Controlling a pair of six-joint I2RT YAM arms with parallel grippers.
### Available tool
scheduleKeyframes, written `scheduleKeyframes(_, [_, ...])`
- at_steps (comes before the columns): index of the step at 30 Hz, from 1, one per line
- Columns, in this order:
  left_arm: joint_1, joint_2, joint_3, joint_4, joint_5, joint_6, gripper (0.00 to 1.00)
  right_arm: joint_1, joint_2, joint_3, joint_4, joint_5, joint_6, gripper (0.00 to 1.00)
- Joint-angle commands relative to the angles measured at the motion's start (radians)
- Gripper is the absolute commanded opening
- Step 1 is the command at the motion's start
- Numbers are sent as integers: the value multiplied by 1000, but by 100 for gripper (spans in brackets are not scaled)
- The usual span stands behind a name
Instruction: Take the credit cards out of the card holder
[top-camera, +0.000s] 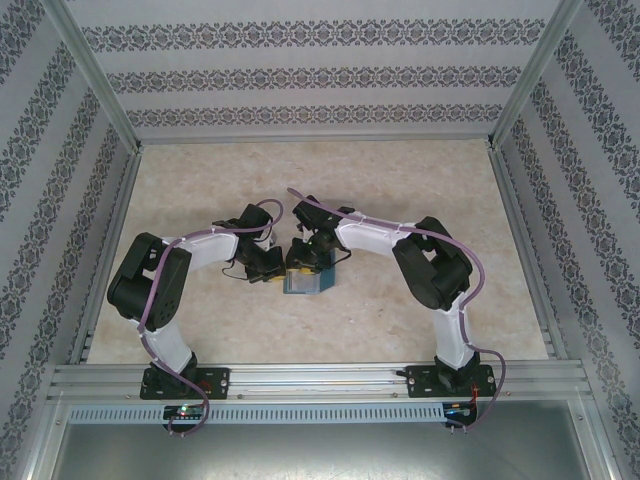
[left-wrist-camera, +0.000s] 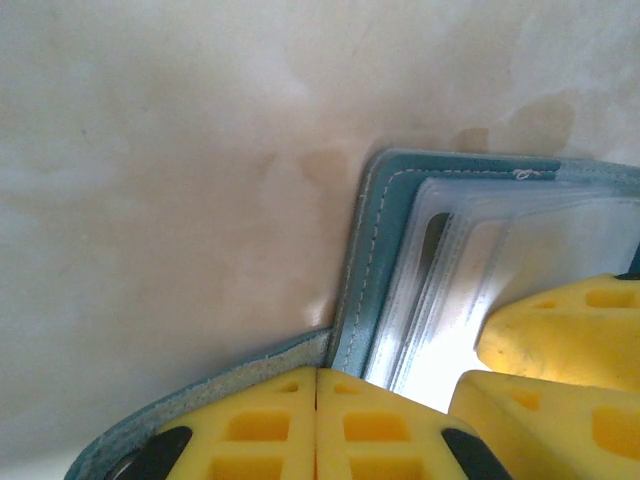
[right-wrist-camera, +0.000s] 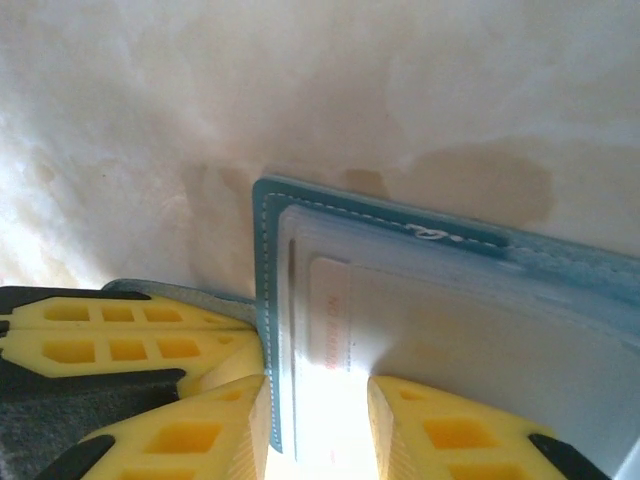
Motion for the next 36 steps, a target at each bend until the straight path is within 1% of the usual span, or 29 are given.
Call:
scheduleKeyframes(1, [3,28,-7,-15,-28,28,7,9,-11,-13,-111,85,-23,34])
scheduleKeyframes(8, [4,30,-10,-15,-31,26,7,9,-23,-4,-159,127,-39,36])
scheduleKeyframes(23, [4,48,4,-22,-28,29,6,7,-33,10,-197,155,-53,38])
scheduleKeyframes(36, [4,64,6,-24,-27,36,6,7,-60,23,-248,204,-65,42])
